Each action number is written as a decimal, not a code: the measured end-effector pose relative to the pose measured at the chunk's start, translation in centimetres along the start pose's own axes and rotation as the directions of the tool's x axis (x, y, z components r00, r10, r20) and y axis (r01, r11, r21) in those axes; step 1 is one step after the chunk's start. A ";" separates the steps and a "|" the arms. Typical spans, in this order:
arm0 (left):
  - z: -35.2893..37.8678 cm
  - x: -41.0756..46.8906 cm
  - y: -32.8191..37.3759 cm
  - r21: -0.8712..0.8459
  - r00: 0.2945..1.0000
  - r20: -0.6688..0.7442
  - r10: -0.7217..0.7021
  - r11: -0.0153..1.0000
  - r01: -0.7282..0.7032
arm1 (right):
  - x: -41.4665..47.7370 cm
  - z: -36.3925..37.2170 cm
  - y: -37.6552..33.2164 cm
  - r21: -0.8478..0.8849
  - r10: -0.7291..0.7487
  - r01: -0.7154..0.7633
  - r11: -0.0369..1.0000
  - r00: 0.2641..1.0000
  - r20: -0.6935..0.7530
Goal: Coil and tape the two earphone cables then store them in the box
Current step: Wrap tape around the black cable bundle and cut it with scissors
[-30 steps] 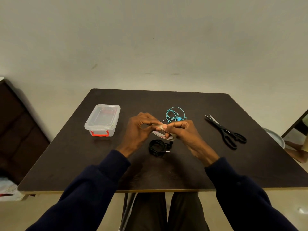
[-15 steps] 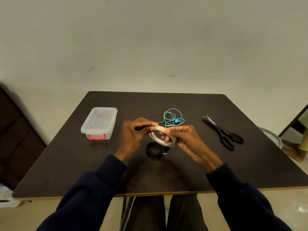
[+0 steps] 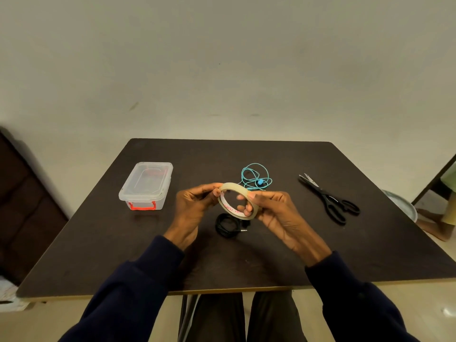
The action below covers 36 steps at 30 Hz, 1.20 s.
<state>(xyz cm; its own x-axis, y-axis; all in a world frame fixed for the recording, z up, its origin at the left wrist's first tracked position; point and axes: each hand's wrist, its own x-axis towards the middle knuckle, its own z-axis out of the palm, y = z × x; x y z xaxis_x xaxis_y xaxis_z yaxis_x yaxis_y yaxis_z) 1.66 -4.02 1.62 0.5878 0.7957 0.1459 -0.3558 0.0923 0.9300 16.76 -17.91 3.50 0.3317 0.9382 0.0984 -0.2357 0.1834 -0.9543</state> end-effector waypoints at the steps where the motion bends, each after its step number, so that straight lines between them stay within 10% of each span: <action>1: 0.0 -0.1 -0.1 -0.013 0.999 0.004 -0.034 0.999 0.034 | 0.0 0.0 0.2 0.015 0.006 -0.006 1.000 1.000 0.000; 5: 0.1 -0.2 0.6 0.271 0.987 0.095 0.129 0.951 -0.151 | 0.6 0.1 -0.1 -0.051 -0.014 0.010 0.999 0.998 -0.065; 11: 0.5 0.5 3.0 0.569 0.831 0.397 0.390 0.606 -0.556 | 1.5 0.5 -1.6 -0.334 -0.119 0.087 0.938 0.990 -0.075; 20: 0.2 0.8 2.8 0.542 0.868 0.284 0.408 0.678 -0.496 | 0.9 -0.1 -0.6 -0.166 -0.038 0.028 0.986 0.998 -0.058; 30: 0.4 0.4 3.0 0.651 0.784 0.399 0.476 0.456 -0.608 | 1.7 0.8 -0.5 -0.134 0.040 -0.053 0.989 0.994 -0.104; 36: 0.0 0.3 2.8 0.610 0.790 0.368 0.490 0.514 -0.603 | 1.5 1.3 -0.5 0.012 0.023 -0.022 1.000 0.996 -0.091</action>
<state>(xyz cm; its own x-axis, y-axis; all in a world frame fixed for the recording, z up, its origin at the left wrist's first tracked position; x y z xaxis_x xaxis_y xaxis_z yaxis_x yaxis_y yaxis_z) 0.82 -3.56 4.28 0.5580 0.4536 0.6949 -0.0940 -0.7974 0.5961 16.21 -16.18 4.54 0.4078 0.9117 0.0506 -0.2538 0.1664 -0.9528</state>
